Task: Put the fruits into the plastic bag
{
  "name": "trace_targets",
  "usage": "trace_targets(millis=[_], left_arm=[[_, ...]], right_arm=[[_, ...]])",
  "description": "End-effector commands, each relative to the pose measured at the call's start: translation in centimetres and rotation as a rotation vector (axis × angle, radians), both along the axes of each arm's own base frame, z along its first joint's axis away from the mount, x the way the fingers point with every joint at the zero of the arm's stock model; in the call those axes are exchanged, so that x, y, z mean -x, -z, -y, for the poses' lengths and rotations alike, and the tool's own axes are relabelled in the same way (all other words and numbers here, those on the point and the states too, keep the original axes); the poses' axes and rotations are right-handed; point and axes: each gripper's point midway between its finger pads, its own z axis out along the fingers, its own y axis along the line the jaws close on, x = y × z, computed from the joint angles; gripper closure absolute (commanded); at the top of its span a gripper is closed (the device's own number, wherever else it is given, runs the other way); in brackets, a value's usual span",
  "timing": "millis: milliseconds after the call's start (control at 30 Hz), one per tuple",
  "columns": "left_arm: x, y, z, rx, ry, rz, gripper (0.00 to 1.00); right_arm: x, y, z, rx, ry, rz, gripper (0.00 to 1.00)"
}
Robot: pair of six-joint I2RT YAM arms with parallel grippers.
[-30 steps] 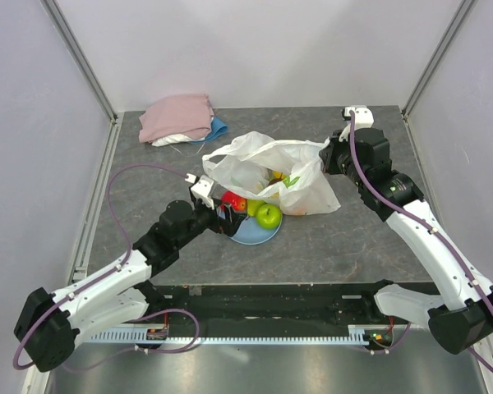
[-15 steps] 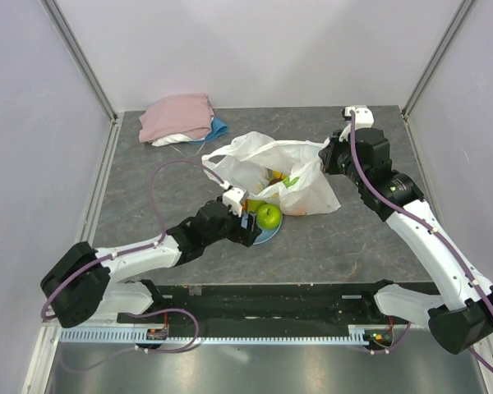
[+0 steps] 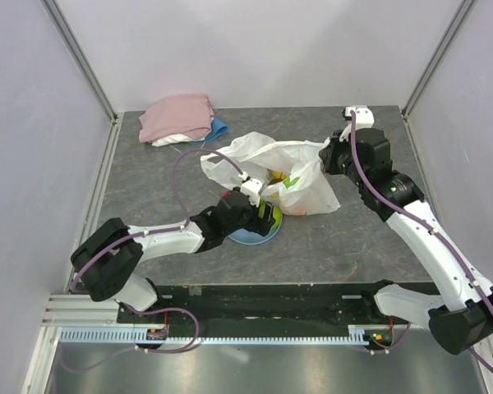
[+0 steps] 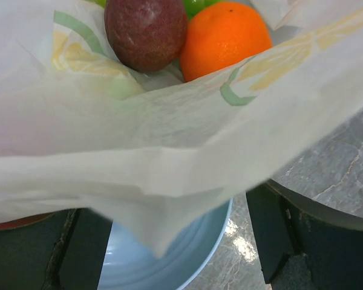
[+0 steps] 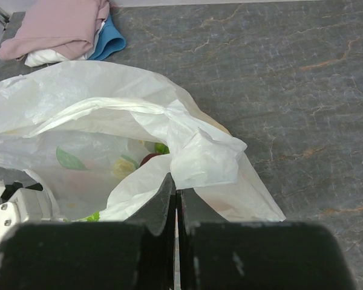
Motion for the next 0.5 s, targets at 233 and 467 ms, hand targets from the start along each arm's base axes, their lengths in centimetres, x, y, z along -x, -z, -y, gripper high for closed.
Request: trace_targets(millis=[233,467], left_arm=[[-2.0,-1.4,1.6,-0.027,-0.014,0.105,0.11],[-2.0,0.4,2.1,-0.097,-0.009,0.105,0.11]], right_arm=[[-0.1,-0.4,0.2,-0.006,0.009,0.015,1.00],[-0.1,-0.3,0.3,-0.005,0.012,0.014,1.00]])
